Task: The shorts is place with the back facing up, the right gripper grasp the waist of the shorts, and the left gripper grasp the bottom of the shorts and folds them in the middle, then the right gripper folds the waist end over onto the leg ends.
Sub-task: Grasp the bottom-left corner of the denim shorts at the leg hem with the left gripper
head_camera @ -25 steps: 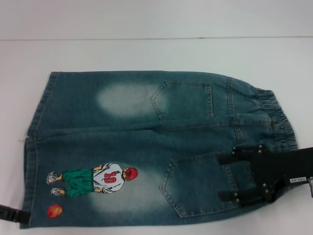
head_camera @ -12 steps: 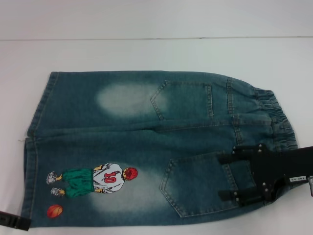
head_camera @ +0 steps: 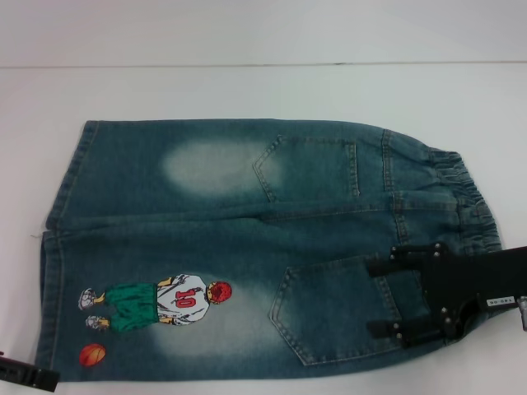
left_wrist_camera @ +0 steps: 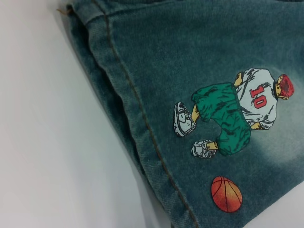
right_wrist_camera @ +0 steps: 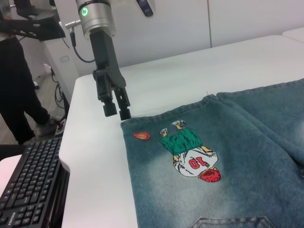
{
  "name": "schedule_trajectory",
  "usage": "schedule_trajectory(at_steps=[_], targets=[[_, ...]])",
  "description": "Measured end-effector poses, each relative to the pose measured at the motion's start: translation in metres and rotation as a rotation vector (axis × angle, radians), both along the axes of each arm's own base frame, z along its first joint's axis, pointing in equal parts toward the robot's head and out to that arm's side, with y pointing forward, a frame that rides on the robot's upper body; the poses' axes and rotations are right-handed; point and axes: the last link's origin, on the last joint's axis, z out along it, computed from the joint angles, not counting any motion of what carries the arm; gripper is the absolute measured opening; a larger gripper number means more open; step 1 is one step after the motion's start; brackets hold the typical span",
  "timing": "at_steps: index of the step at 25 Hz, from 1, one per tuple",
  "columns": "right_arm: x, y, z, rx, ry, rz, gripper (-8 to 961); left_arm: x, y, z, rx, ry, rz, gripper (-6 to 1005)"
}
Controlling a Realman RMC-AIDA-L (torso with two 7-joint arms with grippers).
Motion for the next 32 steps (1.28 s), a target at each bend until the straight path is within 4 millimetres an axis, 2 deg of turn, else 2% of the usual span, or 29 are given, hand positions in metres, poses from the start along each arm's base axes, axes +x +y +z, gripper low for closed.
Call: schedule_trajectory(at_steps=[20, 32], targets=[[0.003, -0.004, 0.000, -0.006, 0.001, -0.010, 859, 0.009, 0.010, -0.014, -0.034, -0.002, -0.032, 917], [0.001, -0.001, 0.000, -0.005, -0.001, -0.005, 852, 0.013, 0.011, -0.012, -0.044, -0.010, -0.032, 914]])
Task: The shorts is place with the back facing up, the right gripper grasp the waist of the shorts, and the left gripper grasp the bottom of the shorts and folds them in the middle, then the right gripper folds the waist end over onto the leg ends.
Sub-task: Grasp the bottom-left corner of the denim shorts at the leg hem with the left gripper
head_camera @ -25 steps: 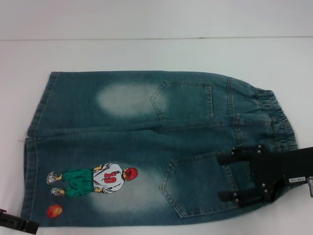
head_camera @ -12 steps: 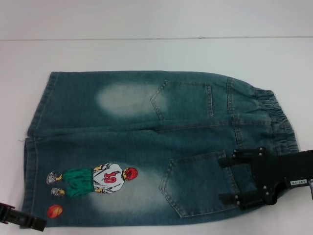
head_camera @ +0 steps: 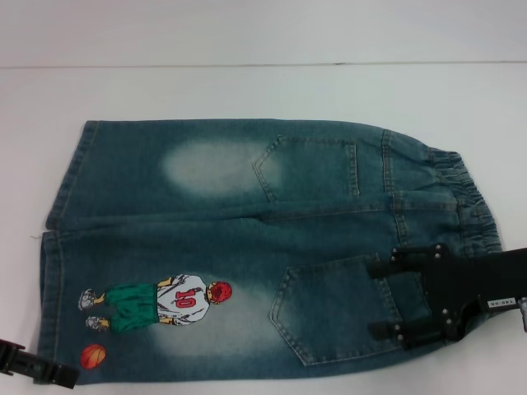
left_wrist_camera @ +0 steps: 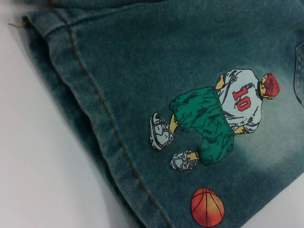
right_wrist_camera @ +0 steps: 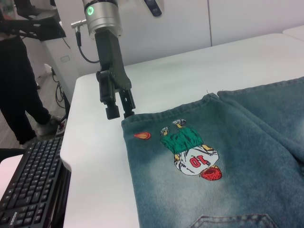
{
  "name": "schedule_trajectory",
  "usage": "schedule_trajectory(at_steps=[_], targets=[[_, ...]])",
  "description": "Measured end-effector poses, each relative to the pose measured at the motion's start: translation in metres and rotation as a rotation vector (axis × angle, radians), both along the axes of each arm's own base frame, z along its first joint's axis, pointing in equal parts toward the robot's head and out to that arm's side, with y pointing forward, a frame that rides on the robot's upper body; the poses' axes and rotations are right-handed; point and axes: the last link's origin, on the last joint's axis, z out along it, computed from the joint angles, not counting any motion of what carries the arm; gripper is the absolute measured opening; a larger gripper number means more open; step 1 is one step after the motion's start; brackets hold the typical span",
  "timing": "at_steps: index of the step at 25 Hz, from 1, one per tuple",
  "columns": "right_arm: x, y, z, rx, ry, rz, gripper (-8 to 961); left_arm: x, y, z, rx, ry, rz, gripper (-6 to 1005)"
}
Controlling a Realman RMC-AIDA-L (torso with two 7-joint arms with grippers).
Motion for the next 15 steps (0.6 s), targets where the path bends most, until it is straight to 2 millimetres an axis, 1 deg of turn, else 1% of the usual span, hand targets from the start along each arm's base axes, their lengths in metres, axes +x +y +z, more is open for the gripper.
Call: schedule_trajectory(at_steps=[13, 15], targets=[[0.0000, 0.0016, -0.0006, 0.009, -0.004, 0.001, 845, 0.0024, 0.0052, -0.0036, 0.006, 0.006, -0.013, 912], [0.0002, 0.0015, -0.0007, 0.009, -0.003, -0.003, 844, 0.0012, 0.0065, -0.0038, 0.015, 0.014, -0.014, 878]])
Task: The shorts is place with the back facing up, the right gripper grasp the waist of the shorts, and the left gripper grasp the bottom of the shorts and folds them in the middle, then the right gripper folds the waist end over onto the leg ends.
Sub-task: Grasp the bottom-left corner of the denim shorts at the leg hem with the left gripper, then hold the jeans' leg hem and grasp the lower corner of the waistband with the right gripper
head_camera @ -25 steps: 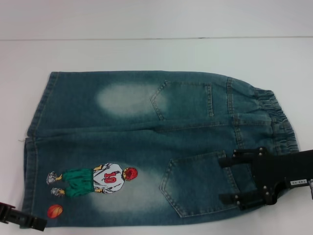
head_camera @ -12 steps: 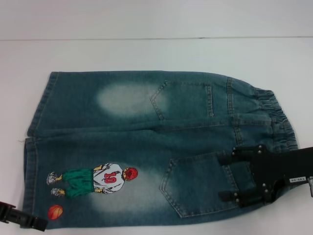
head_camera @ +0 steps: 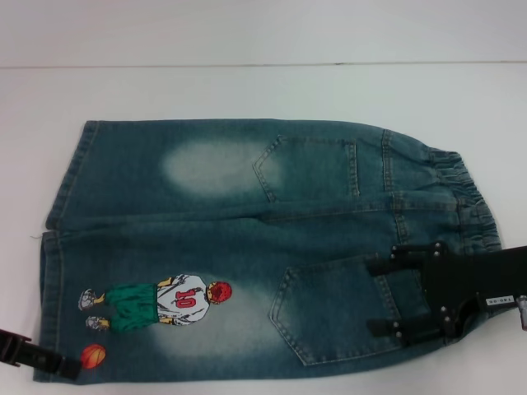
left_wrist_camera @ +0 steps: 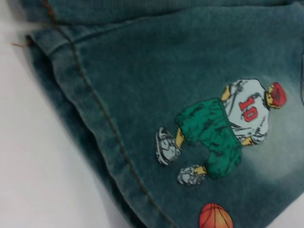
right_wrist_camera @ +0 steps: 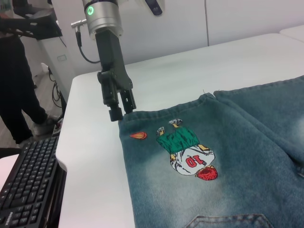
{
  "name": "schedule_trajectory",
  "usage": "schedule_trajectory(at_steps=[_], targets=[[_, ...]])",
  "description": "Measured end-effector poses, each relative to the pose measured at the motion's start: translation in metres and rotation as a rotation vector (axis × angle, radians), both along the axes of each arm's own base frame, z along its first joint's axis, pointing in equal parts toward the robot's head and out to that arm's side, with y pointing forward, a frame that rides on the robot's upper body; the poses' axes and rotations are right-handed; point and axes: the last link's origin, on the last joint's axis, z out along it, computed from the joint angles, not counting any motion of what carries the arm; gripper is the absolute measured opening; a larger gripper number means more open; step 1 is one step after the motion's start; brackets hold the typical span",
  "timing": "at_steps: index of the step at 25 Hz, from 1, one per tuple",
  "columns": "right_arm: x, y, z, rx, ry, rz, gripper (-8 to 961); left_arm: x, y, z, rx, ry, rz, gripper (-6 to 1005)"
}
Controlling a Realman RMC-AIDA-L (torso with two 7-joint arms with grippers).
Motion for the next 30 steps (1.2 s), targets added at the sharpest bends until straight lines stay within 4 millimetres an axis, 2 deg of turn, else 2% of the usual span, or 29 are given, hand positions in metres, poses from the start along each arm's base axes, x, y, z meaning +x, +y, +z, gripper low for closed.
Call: schedule_trajectory(at_steps=[9, 19, 25, 30], targets=[[0.001, 0.000, 0.000, 0.013, 0.005, 0.000, 839, 0.000, 0.003, -0.002, -0.001, 0.015, 0.013, 726], [0.000, 0.003, 0.002, 0.023, -0.001, 0.001, 834, 0.003, 0.004, -0.001, -0.012, 0.022, 0.025, 251], [-0.002, 0.006, 0.004, 0.037, 0.005, 0.007, 831, 0.004, 0.006, -0.001, -0.018, 0.023, 0.024, 54], [-0.002, 0.008, 0.006, 0.044, 0.007, -0.006, 828, 0.008, 0.008, -0.004, -0.035, 0.022, 0.011, 24]])
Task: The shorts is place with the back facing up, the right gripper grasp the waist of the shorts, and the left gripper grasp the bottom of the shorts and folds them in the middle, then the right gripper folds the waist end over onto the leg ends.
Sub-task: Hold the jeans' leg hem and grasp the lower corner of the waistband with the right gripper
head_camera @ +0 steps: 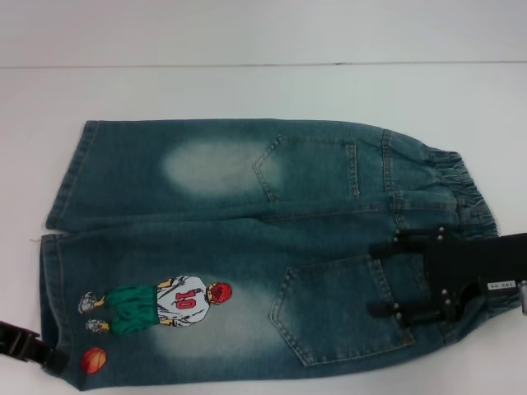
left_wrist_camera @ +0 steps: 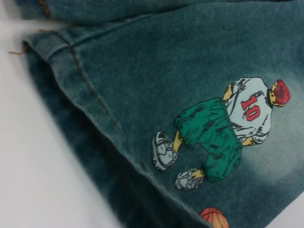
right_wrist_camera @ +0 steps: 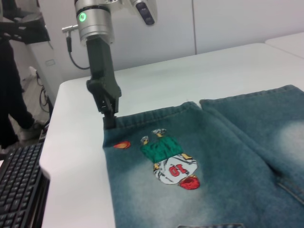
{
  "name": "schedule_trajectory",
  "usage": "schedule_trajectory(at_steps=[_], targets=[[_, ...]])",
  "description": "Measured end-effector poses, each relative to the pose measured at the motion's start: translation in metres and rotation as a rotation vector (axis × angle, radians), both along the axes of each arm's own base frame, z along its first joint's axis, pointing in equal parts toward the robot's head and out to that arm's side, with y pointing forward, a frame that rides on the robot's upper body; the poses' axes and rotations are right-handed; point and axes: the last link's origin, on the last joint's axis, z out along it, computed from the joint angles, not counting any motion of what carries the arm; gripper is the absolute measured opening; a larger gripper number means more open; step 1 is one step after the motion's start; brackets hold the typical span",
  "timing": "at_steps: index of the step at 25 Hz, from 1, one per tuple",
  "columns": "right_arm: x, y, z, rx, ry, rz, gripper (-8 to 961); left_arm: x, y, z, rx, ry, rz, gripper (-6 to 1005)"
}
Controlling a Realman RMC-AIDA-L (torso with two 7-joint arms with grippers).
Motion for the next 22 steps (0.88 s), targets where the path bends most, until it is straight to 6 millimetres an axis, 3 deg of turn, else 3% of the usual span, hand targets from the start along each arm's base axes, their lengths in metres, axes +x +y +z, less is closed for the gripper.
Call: schedule_trajectory(at_steps=[3, 7, 13, 17, 22], targets=[[0.001, 0.005, 0.013, 0.018, -0.016, -0.056, 827, 0.004, 0.003, 0.001, 0.000, -0.006, -0.010, 24], [0.002, 0.007, 0.044, 0.051, -0.079, -0.145, 824, 0.005, 0.008, 0.007, 0.015, -0.002, -0.019, 24], [-0.007, 0.006, 0.088, 0.008, -0.292, -0.292, 821, 0.009, 0.014, 0.009, 0.016, 0.002, -0.037, 25], [-0.008, 0.011, 0.098, -0.061, -0.487, -0.420, 819, 0.011, 0.017, 0.011, 0.017, 0.008, -0.046, 25], [-0.008, 0.017, 0.094, -0.101, -0.673, -0.515, 816, 0.011, 0.018, 0.011, 0.012, 0.013, -0.046, 25]])
